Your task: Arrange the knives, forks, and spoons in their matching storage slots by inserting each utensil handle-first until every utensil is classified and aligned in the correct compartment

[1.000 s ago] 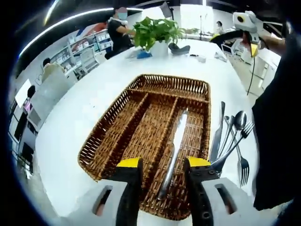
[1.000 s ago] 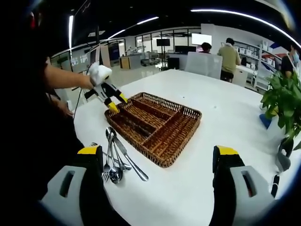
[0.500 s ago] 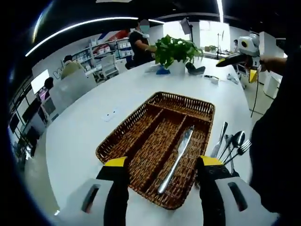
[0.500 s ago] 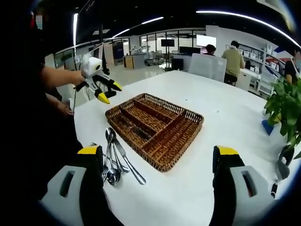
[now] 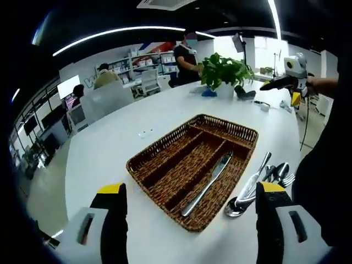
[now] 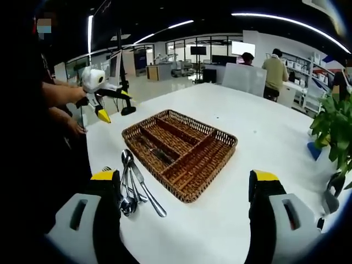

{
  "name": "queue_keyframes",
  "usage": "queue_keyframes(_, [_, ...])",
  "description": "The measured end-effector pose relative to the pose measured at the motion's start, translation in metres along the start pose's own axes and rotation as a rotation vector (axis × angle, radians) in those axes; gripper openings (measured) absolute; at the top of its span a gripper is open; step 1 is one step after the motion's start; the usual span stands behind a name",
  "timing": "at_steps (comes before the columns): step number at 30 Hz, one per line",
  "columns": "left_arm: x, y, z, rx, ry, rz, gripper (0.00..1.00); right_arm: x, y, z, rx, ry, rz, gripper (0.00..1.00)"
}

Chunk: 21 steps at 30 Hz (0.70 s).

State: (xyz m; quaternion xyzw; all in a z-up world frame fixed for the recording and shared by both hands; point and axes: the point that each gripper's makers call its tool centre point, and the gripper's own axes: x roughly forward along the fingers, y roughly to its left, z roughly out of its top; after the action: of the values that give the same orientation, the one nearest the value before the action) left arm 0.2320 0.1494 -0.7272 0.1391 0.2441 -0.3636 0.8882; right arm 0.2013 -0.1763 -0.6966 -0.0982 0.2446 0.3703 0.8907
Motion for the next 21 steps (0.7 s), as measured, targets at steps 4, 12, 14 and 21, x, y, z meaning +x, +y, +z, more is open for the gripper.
queue_keyframes(4, [-0.010,0.000,-0.001,-0.003,-0.040,0.056,0.99,0.000,-0.005,0.002,-0.011,-0.004,-0.032,1.00])
queue_keyframes(12, [-0.026,0.004,0.002,-0.017,-0.080,0.089,0.99,0.000,-0.002,0.013,-0.022,-0.017,-0.047,1.00])
queue_keyframes(14, [-0.027,0.003,0.007,-0.009,-0.100,0.083,0.99,0.000,-0.001,0.015,-0.044,-0.020,-0.042,1.00])
queue_keyframes(21, [-0.023,0.002,0.007,0.045,-0.073,0.052,0.99,0.004,-0.011,0.015,-0.051,0.000,-0.063,1.00])
